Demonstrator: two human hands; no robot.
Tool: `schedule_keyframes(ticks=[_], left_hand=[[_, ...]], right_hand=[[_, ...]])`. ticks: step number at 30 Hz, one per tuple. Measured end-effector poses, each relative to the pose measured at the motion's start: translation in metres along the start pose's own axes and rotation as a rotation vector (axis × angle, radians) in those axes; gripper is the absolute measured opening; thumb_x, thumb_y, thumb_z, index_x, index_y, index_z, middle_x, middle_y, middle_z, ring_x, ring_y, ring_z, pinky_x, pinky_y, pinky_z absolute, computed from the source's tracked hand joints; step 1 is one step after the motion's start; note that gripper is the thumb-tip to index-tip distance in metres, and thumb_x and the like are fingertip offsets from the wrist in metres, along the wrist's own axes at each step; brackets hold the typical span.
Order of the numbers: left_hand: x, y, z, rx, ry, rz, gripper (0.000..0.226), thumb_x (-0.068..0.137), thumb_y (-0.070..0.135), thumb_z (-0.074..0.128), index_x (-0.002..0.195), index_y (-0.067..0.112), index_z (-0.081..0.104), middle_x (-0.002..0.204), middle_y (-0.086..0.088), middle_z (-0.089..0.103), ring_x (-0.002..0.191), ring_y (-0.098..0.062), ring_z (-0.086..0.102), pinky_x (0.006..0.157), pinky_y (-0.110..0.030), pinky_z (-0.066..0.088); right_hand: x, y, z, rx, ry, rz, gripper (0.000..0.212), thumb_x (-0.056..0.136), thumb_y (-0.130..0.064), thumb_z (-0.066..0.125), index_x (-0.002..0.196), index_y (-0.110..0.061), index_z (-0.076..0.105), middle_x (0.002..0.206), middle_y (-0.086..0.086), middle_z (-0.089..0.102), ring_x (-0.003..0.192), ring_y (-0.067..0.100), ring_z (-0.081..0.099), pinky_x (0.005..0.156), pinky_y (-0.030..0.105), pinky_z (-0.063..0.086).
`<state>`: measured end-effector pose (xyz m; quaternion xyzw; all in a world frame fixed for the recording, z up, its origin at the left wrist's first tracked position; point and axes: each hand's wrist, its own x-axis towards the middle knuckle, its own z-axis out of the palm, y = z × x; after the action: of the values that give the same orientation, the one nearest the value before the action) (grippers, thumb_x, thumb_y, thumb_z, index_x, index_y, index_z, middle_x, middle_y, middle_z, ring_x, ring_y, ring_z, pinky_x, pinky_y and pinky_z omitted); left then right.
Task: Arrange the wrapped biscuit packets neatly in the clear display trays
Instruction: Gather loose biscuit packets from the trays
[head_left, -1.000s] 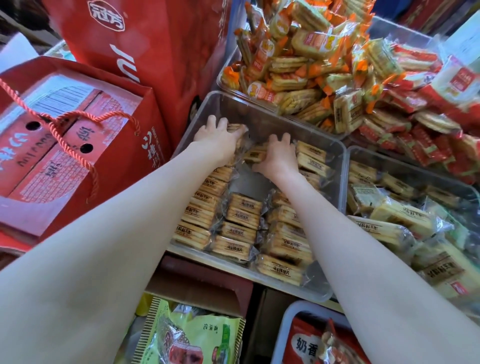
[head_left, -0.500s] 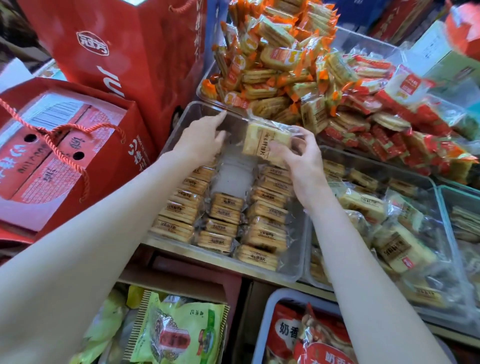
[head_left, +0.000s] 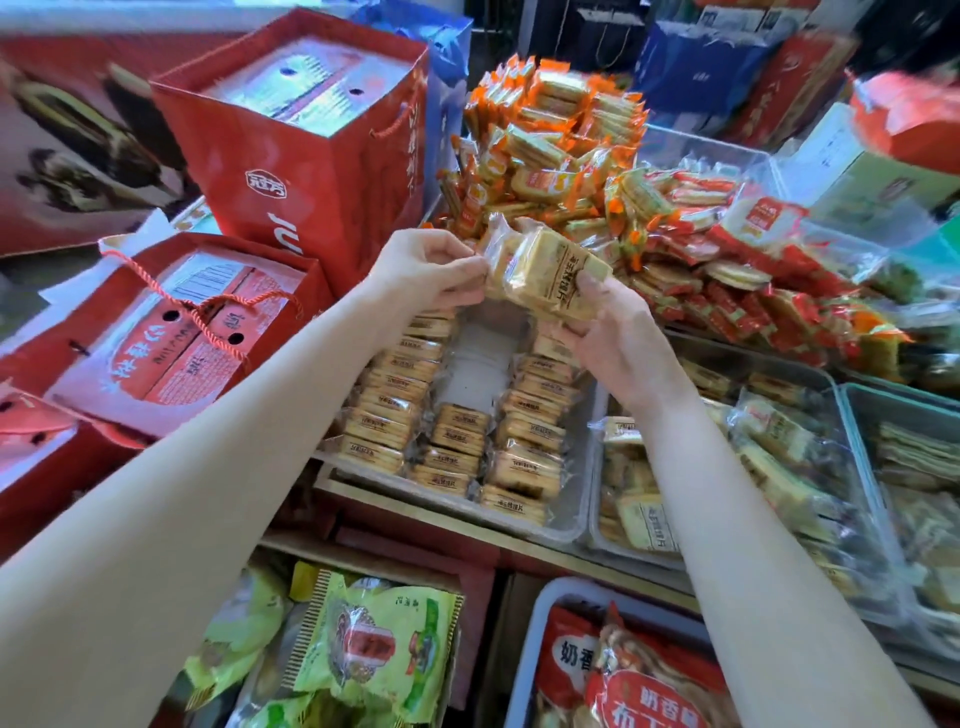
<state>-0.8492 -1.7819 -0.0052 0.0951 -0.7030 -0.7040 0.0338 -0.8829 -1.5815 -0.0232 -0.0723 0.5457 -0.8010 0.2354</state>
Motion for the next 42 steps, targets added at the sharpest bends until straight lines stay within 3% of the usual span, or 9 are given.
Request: schedule_keyframes(ticks=[4, 10, 16, 22, 27, 31, 34, 39, 42], left_hand=[[-0.01, 0.013, 0.0, 0.068, 0.091, 0.023, 0.015, 0.091, 0.002, 0.057, 0.076, 0.006, 0.055, 0.078, -0.009, 0.063, 0.062, -0.009, 0.068, 0.065, -0.023, 0.058], [-0.03, 0.038, 0.007, 0.199, 0.184, 0.081, 0.014, 0.089, 0.004, 0.061, 0.076, 0.007, 0.055, 0.083, -0.015, 0.064, 0.072, -0.017, 0.068, 0.06, -0.02, 0.057], [-0.048, 0.049, 0.02, 0.214, 0.096, 0.094, 0.013, 0.088, 0.003, 0.062, 0.076, 0.006, 0.057, 0.09, -0.023, 0.065, 0.079, -0.025, 0.069, 0.067, -0.027, 0.059], [-0.059, 0.06, 0.031, 0.247, 0.076, 0.057, 0.011, 0.09, 0.006, 0.059, 0.08, 0.01, 0.06, 0.095, -0.02, 0.065, 0.084, -0.023, 0.069, 0.076, -0.031, 0.059], [-0.07, 0.067, 0.033, 0.031, 0.004, 0.054, 0.01, 0.092, 0.016, 0.058, 0.098, 0.008, 0.061, 0.103, -0.014, 0.065, 0.087, -0.017, 0.066, 0.08, -0.024, 0.056], [-0.075, 0.066, 0.035, 0.455, 0.024, 0.216, 0.024, 0.076, 0.019, 0.077, 0.095, 0.011, 0.065, 0.097, -0.001, 0.068, 0.086, -0.012, 0.066, 0.08, -0.022, 0.051], [-0.077, 0.071, 0.038, 0.551, 0.112, 0.328, 0.021, 0.074, 0.019, 0.078, 0.09, 0.009, 0.067, 0.089, 0.0, 0.067, 0.078, -0.01, 0.064, 0.077, -0.022, 0.051], [-0.08, 0.079, 0.029, 0.35, -0.012, 0.26, 0.011, 0.078, 0.006, 0.072, 0.089, 0.004, 0.07, 0.087, -0.011, 0.071, 0.079, -0.02, 0.07, 0.077, -0.029, 0.058], [-0.084, 0.08, 0.024, 0.252, -0.08, 0.181, 0.017, 0.079, 0.006, 0.07, 0.094, 0.0, 0.068, 0.091, -0.014, 0.071, 0.083, -0.021, 0.071, 0.078, -0.028, 0.058]], right_hand=[[-0.007, -0.018, 0.01, 0.04, 0.046, -0.012, 0.027, 0.096, -0.021, 0.048, 0.121, -0.011, 0.053, 0.12, 0.011, 0.064, 0.108, 0.024, 0.063, 0.088, 0.035, 0.052], [-0.02, -0.038, 0.017, -0.316, 0.182, -0.135, 0.028, 0.091, -0.024, 0.061, 0.112, -0.01, 0.048, 0.108, 0.011, 0.063, 0.091, 0.022, 0.067, 0.081, 0.041, 0.057], [-0.035, -0.049, 0.021, -0.5, 0.147, -0.116, 0.051, 0.085, -0.041, 0.066, 0.123, -0.014, 0.046, 0.119, 0.01, 0.06, 0.108, 0.023, 0.061, 0.091, 0.04, 0.051], [-0.048, -0.057, 0.014, -0.345, -0.02, 0.05, 0.055, 0.087, -0.035, 0.065, 0.132, -0.014, 0.041, 0.12, 0.015, 0.061, 0.105, 0.03, 0.065, 0.091, 0.039, 0.054], [-0.046, -0.064, 0.017, -0.321, 0.142, -0.029, 0.049, 0.085, -0.035, 0.068, 0.125, -0.014, 0.05, 0.115, 0.011, 0.066, 0.108, 0.028, 0.062, 0.084, 0.039, 0.054], [-0.049, -0.066, 0.021, -0.332, 0.169, -0.036, 0.049, 0.084, -0.036, 0.067, 0.124, -0.013, 0.05, 0.111, 0.009, 0.066, 0.104, 0.025, 0.063, 0.079, 0.035, 0.054], [-0.053, -0.069, 0.024, -0.39, 0.159, -0.062, 0.049, 0.085, -0.036, 0.066, 0.124, -0.012, 0.051, 0.109, 0.009, 0.066, 0.099, 0.023, 0.063, 0.073, 0.032, 0.053], [-0.061, -0.083, 0.02, -0.408, 0.079, -0.066, 0.037, 0.085, -0.034, 0.067, 0.113, -0.017, 0.049, 0.107, 0.008, 0.068, 0.106, 0.026, 0.063, 0.094, 0.045, 0.051], [-0.065, -0.084, 0.018, -0.432, 0.009, -0.069, 0.048, 0.082, -0.036, 0.069, 0.12, -0.017, 0.046, 0.113, 0.01, 0.065, 0.11, 0.026, 0.06, 0.098, 0.048, 0.048]])
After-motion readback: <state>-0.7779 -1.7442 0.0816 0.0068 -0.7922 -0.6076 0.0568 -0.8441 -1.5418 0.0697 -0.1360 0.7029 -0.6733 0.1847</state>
